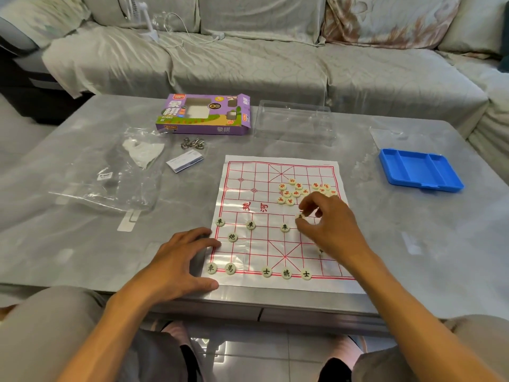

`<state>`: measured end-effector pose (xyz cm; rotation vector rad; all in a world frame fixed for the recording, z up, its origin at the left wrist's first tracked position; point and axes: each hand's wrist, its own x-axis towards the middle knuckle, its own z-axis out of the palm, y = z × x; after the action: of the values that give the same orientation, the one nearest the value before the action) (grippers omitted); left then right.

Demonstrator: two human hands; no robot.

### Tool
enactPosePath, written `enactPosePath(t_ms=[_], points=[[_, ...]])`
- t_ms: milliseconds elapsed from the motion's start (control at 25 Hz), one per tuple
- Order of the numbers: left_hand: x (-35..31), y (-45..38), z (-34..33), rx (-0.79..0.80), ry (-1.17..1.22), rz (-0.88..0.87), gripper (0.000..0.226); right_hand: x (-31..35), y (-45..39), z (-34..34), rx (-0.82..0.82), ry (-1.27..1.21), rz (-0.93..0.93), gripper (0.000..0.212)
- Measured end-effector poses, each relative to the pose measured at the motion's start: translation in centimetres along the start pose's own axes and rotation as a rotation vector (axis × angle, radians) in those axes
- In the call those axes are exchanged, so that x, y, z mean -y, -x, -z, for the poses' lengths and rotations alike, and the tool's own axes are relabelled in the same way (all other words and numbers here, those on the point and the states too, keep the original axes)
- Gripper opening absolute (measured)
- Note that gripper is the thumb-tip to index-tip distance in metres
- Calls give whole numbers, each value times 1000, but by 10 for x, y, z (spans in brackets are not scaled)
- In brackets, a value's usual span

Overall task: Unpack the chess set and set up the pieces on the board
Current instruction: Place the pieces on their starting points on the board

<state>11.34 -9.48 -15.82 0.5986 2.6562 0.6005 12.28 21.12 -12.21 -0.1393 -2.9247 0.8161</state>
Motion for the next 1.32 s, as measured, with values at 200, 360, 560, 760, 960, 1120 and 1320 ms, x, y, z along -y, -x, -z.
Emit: enactPosePath(t_ms=[200, 360, 560, 760, 960, 1120, 1320], points=[[-3, 0, 0, 0, -23, 1, 78, 44, 49, -49, 179, 69, 236, 29], [-1, 1, -1, -12, -15, -3, 77, 44, 52, -62, 199, 102, 253, 36], [-2, -1, -3, -11, -21, 2, 77, 48, 55, -57, 205, 100, 275, 38], [3, -1, -2, -14, 6, -11, 77, 8, 43, -18, 57, 59, 137, 24], [1, -1, -1, 0, 10, -11, 80, -65, 19, 16, 147, 212, -87, 28], [2, -1, -2, 1, 15, -7, 78, -71, 14, 8, 174, 166, -42, 21], [1, -1, 0, 18, 11, -5, 83, -69, 11, 0, 85, 196, -19, 23]])
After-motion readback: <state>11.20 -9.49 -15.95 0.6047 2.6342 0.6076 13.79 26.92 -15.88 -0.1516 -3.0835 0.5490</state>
